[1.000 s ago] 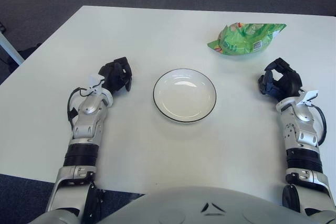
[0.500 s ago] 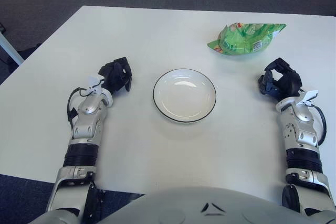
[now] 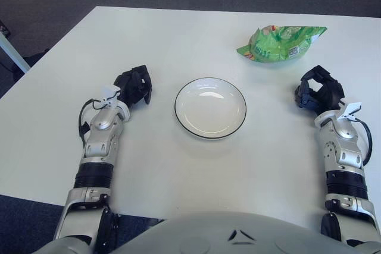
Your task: Put the snack into the plate.
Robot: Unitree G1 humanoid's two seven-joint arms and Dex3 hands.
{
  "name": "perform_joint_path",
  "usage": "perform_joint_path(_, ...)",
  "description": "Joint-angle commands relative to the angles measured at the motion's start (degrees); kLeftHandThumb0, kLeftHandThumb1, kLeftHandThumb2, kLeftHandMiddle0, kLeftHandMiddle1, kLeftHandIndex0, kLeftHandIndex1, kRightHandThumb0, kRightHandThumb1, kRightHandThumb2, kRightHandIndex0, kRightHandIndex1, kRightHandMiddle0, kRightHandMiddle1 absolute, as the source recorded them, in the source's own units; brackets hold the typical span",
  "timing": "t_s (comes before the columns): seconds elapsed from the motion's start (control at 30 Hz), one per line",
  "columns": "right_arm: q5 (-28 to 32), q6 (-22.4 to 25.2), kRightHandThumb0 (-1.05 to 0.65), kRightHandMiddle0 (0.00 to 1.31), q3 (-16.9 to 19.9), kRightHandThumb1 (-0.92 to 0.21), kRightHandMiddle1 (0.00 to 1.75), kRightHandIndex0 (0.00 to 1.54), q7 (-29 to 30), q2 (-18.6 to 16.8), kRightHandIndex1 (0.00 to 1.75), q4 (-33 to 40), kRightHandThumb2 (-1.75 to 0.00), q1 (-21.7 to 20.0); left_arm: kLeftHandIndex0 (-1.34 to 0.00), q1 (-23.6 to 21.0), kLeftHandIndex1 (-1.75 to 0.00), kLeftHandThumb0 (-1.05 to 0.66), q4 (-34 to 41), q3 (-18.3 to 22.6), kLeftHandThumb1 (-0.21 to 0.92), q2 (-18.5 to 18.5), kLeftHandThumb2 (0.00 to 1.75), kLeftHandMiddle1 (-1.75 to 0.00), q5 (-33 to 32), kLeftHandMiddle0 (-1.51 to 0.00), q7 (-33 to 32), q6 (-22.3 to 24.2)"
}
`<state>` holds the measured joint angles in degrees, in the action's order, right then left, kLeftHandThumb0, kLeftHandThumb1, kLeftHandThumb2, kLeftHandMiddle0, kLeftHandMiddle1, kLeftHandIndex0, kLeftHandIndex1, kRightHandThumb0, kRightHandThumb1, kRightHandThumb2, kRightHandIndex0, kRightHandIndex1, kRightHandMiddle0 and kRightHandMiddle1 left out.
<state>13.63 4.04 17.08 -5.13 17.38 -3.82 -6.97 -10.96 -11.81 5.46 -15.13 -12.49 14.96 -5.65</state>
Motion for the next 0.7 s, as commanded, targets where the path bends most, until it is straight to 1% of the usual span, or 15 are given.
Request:
perform_joint_path(0.0, -1.2, 4.4, -0.48, 0.62, 0.0, -0.32, 1.75, 1.29, 1.3, 1.4, 1.75, 5.4, -1.32, 0.1, -0.93, 2.3, -1.75, -0.62, -3.1, -1.2, 0.92, 1.2, 0.99, -1.75, 1.7, -1.35, 1.0, -0.3)
perform_joint_path(0.1, -2.1, 6.2, -0.49, 0.63, 0.0, -0.3, 1.75, 1.25, 1.7, 1.7, 1.75, 7.2, -1.34, -0.9, -0.92, 2.2, -1.75, -0.61, -3.7, -1.2, 0.92, 1.2, 0.99, -1.75, 1.9, -1.35, 1.3, -1.3)
perform_joint_path(0.23, -2.8, 7.3, -0.49, 0.63, 0.4, -0.29, 1.75, 1.24, 1.4, 3.0, 1.75, 6.7, -1.35, -2.8, -0.91, 2.1, -1.75, -0.61, -4.3, -1.4, 0.92, 1.3, 0.99, -1.75, 2.3, -1.35, 1.3, -1.9)
perform_joint_path(0.37, -4.5, 8.1, -0.48, 0.61, 0.9, -0.31, 1.75, 1.2, 0.8, 6.6, 1.75, 5.7, -1.32, -6.1, -0.9, 2.0, -1.75, -0.61, -4.6, -1.6, 0.92, 1.6, 1.0, -1.75, 3.7, -1.34, 0.2, -2.8)
perform_joint_path(0.47, -6.7, 8.4, -0.47, 0.59, 0.6, -0.35, 1.75, 1.16, 0.6, 8.9, 1.75, 6.4, -1.28, -7.5, -0.89, 1.8, -1.75, -0.61, -5.0, -2.0, 0.92, 1.4, 1.0, -1.75, 5.2, -1.32, -0.6, -3.2)
perform_joint_path(0.57, -8.0, 9.0, -0.46, 0.56, 0.1, -0.38, 1.75, 1.14, 0.6, 10.0, 1.75, 7.5, -1.24, -8.1, -0.88, 1.6, -1.75, -0.6, -5.3, -2.0, 0.92, 1.4, 1.0, -1.75, 5.8, -1.32, -0.7, -3.3)
perform_joint_path(0.67, -9.6, 9.8, -0.45, 0.53, -0.8, -0.41, 1.75, 1.11, -0.2, 11.9, 1.75, 9.8, -1.2, -9.1, -0.88, 1.3, -1.75, -0.6, -6.2, -2.3, 0.92, 1.2, 0.99, -1.75, 6.8, -1.32, -1.0, -4.4)
